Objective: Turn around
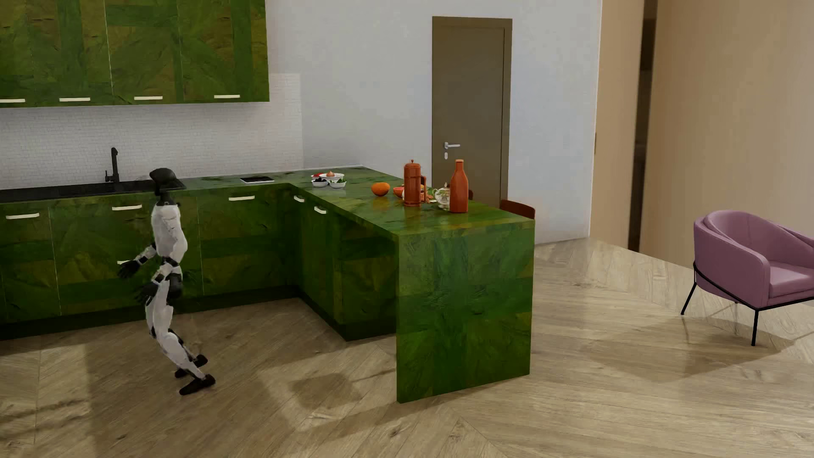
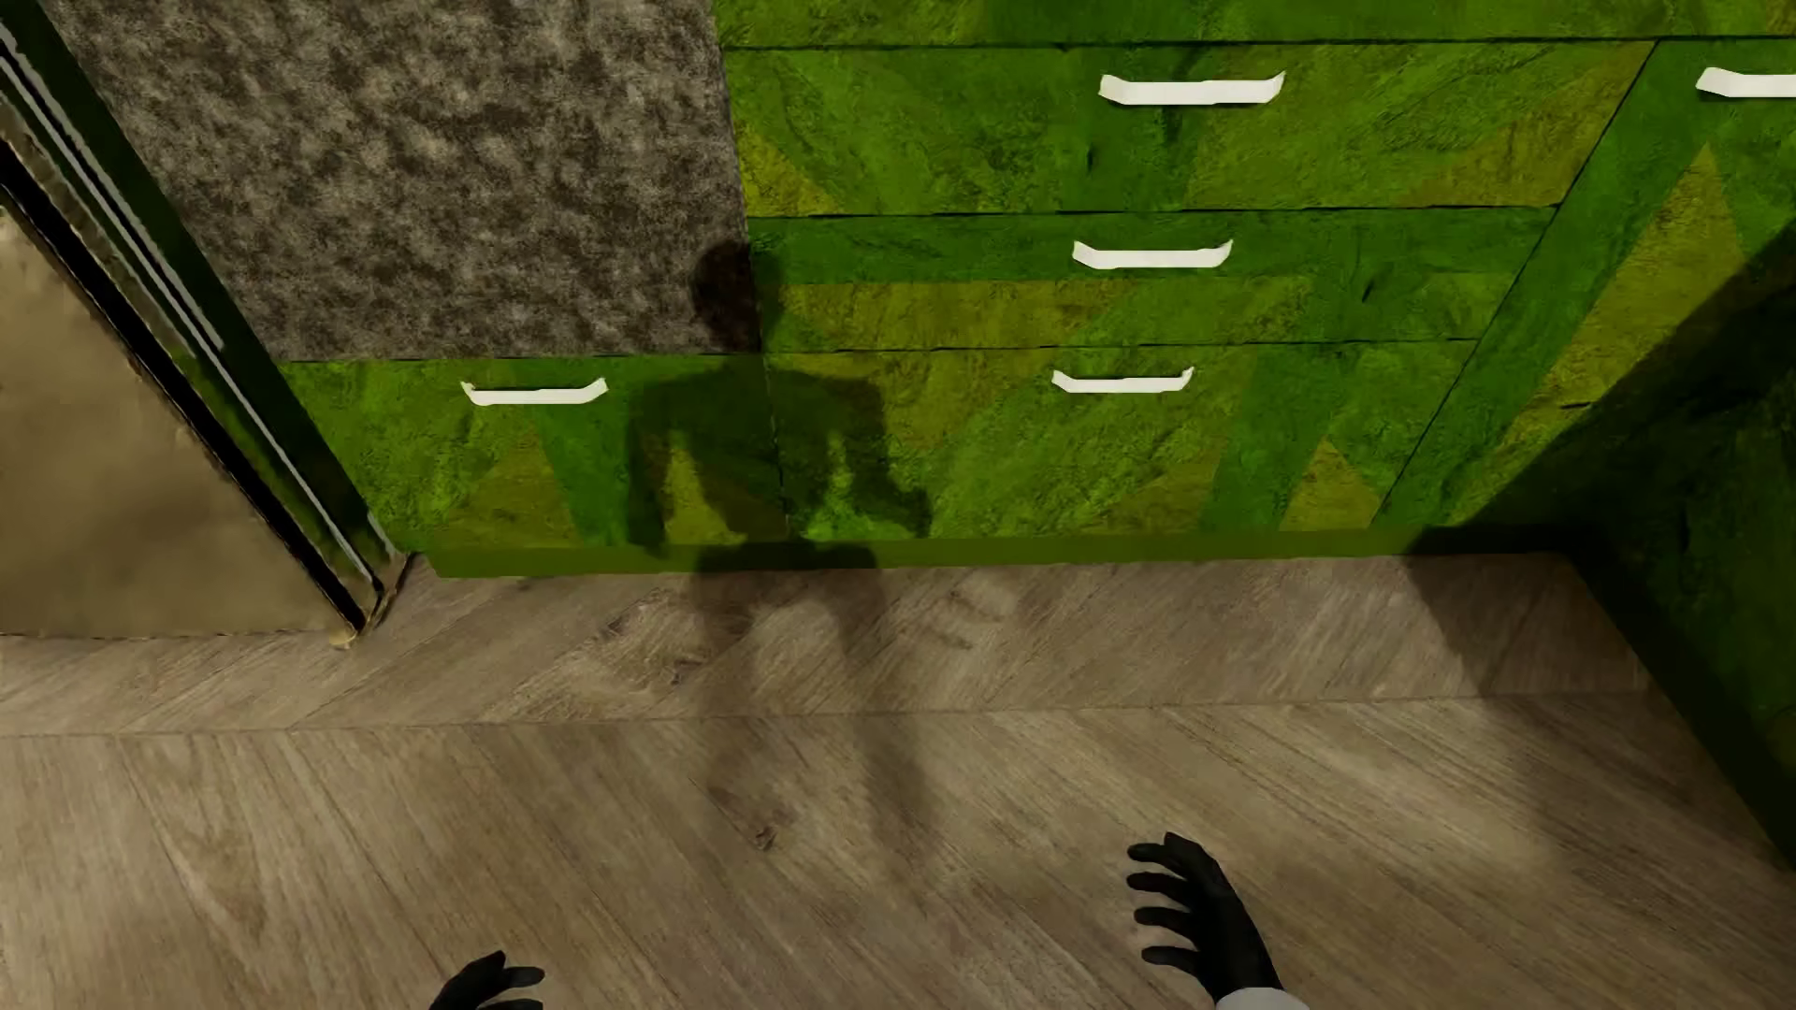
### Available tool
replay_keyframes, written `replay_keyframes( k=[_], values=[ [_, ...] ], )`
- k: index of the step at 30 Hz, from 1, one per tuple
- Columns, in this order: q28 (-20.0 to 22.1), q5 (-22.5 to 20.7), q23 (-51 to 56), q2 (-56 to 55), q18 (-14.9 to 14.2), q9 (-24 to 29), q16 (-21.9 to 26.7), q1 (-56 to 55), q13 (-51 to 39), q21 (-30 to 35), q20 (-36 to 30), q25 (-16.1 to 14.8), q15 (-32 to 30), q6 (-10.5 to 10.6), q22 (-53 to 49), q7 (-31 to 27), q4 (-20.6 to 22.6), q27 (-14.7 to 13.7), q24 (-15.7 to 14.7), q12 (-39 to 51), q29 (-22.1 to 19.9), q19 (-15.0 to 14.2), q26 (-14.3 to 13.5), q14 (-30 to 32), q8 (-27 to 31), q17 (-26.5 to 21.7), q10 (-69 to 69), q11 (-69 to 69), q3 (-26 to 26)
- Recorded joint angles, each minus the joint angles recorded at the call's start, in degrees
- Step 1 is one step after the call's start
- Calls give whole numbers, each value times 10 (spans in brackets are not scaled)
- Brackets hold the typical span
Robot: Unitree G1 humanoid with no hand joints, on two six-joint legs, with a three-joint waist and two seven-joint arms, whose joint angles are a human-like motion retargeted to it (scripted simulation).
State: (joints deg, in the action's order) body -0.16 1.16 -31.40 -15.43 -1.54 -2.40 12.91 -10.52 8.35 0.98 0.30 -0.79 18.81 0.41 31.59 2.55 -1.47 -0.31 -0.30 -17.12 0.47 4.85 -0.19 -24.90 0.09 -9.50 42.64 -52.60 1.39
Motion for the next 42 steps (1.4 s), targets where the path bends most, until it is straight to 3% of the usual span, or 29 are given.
replay_keyframes(
  k=[2,3,4,5,6,7,8,9,10,11,12,13,14,15,16,17,18,20,21,22,23,25,26,27,28,29,31,36,42],
  values=[
    [-13,29,-17,-48,-60,15,1,-59,-1,33,-13,-25,73,-20,-7,64,-7,6,-2,7,5,102,23,24,-28,4,131,25,29],
    [-20,22,-33,-55,-83,25,-16,-126,31,42,-28,-31,96,-21,-11,66,-17,8,-1,34,3,88,56,119,-19,-4,238,49,27],
    [-25,15,-51,-51,-111,31,-36,-173,53,47,-32,-37,89,-12,11,44,-18,18,-2,50,-6,-21,70,174,7,-10,292,63,27],
    [-31,3,-59,-51,-135,33,-31,-189,59,38,-30,-49,82,-3,28,-5,-18,38,-5,40,-23,-92,65,75,25,8,252,78,33],
    [-32,-10,-36,-73,-133,37,-18,-168,65,41,-17,-63,82,-2,39,-35,-30,60,-9,33,-40,-94,54,-39,40,25,151,49,53],
    [-25,-11,-33,-97,-106,49,-1,-151,55,43,-17,-76,70,-17,51,-24,-33,71,-13,33,-47,-75,42,-74,48,32,125,4,79],
    [-9,-6,-36,-122,-40,55,1,-143,56,38,-24,-81,52,-32,60,-10,-31,73,-17,43,-39,-16,32,-73,31,29,115,-40,95],
    [13,-1,-35,-142,45,57,-8,-137,57,41,-29,-77,63,-51,63,11,-30,73,-15,63,-23,-10,33,-71,8,13,110,-73,99],
    [34,5,-34,-149,53,63,-20,-137,62,21,-38,-67,89,-72,44,30,-34,69,-8,79,-8,-14,38,-55,-16,15,130,-80,98],
    [51,16,-42,-153,-2,64,-29,-155,68,26,-55,-51,123,-92,3,50,-42,63,1,82,2,36,42,-19,-38,10,181,-44,95],
    [60,13,-75,-141,-59,59,-42,-203,79,39,-63,-30,65,-89,12,30,-42,54,10,95,2,-49,34,48,-27,0,262,0,90],
    [65,-4,-86,-140,-109,53,-55,-231,86,44,-67,-18,52,-68,30,-6,-35,53,17,104,-4,-63,25,80,-16,-6,290,15,76],
    [63,-15,-67,-137,-135,45,-51,-217,91,45,-57,-16,42,-51,19,-34,-31,57,20,86,-14,-66,18,21,-4,17,218,32,79],
    [55,-27,-55,-133,-123,38,-34,-180,91,27,-38,-13,36,-31,21,-46,-37,57,22,58,-19,-70,6,-46,8,23,136,45,97],
    [46,-28,-54,-121,-79,41,-12,-155,79,32,-32,-15,30,-23,33,-35,-34,53,20,51,-18,-75,8,-51,20,17,108,58,119],
    [41,-23,-56,-120,6,46,-3,-133,57,19,-36,-22,32,-18,29,-11,-35,52,12,53,-13,-17,27,-44,18,11,86,51,125],
    [39,-7,-51,-133,33,41,-1,-126,57,25,-43,-26,62,-22,37,9,-35,48,5,68,-9,43,41,-47,3,16,83,0,124],
    [34,16,-50,-121,-21,39,-20,-115,71,20,-50,-19,131,-25,32,26,-43,44,5,89,11,41,40,-61,-9,11,94,-9,116],
    [30,21,-57,-116,-1,43,-18,-133,69,41,-61,-19,85,-34,17,31,-45,48,7,89,20,-71,33,-35,5,4,148,0,111],
    [25,11,-74,-112,18,51,-36,-172,67,49,-57,-24,69,-28,5,20,-49,51,8,97,27,-78,33,29,15,-11,226,4,96],
    [17,-1,-83,-116,31,44,-54,-210,77,33,-54,-29,57,-13,6,-13,-33,54,10,97,28,-79,30,86,29,-17,255,20,79],
    [-8,-27,-71,-103,40,35,-28,-208,96,8,-48,-35,33,21,1,-59,-18,59,21,59,4,-80,17,7,51,-1,104,62,82],
    [-16,-37,-54,-100,10,35,-1,-190,100,-1,-40,-32,30,27,20,-50,-29,58,25,46,-14,-86,7,48,66,8,58,67,93],
    [-11,-17,-61,-100,-53,36,8,-176,85,10,-42,-25,35,14,32,-36,-32,68,25,49,-31,-66,11,52,56,13,43,64,110],
    [-1,5,-66,-98,-80,38,-6,-166,68,18,-45,-20,26,4,21,-20,-38,83,25,59,-38,-87,25,50,42,11,39,72,113],
    [13,11,-73,-95,-78,39,-18,-157,52,16,-59,-17,15,-2,5,-9,-42,97,25,73,-36,-91,34,50,40,13,32,81,116],
    [31,-5,-61,-88,-12,29,-28,-141,55,14,-53,-17,8,-8,0,6,-56,107,18,59,-16,-86,19,49,49,11,14,98,139],
    [1,-10,-57,-102,-49,46,-33,-110,73,13,-62,-18,-16,-27,0,-14,-78,76,-4,83,19,-82,17,25,41,22,12,104,148],
    [-45,-39,-69,-119,-66,43,-33,-98,91,6,-70,-36,-58,-5,-4,-41,-88,57,9,69,-8,-82,33,20,69,25,4,138,178]
  ],
)
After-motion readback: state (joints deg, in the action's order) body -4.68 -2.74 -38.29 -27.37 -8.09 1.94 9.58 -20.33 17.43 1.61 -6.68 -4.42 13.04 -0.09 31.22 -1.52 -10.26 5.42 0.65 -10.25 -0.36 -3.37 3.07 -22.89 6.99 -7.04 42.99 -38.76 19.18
